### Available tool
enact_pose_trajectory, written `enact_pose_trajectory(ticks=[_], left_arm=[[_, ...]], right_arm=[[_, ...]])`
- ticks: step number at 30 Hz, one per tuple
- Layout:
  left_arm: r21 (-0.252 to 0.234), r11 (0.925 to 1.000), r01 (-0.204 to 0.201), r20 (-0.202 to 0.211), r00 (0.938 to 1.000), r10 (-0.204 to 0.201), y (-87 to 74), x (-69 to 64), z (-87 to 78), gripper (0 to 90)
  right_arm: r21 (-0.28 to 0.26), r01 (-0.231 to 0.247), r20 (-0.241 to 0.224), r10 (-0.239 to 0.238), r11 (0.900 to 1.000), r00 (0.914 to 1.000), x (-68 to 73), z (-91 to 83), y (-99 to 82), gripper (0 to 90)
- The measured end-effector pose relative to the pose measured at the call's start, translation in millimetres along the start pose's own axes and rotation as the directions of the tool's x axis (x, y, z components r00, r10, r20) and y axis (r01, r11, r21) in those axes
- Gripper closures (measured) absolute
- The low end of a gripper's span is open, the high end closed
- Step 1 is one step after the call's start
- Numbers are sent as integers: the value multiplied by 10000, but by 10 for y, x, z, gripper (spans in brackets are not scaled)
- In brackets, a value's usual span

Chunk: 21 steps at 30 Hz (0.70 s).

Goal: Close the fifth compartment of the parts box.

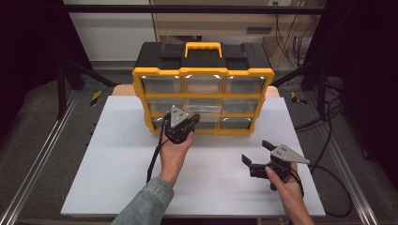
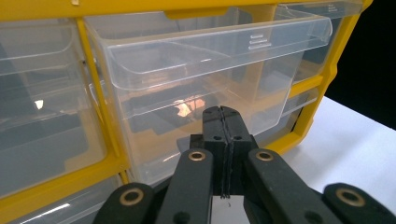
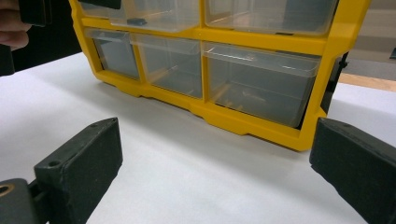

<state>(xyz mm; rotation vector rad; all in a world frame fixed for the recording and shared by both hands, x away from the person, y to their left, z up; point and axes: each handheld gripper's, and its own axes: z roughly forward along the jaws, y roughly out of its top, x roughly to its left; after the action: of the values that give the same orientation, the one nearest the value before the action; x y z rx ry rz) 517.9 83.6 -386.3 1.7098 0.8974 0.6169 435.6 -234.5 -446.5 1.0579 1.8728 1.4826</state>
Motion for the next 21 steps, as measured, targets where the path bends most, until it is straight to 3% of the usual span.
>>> enact_pose_trajectory(ticks=[21], left_arm=[[10,10000,17,-52,10000,-17,20,16,14,898]], right_arm=[[-15,-69,-41,69,10000,10000,-1,-3,2,28]])
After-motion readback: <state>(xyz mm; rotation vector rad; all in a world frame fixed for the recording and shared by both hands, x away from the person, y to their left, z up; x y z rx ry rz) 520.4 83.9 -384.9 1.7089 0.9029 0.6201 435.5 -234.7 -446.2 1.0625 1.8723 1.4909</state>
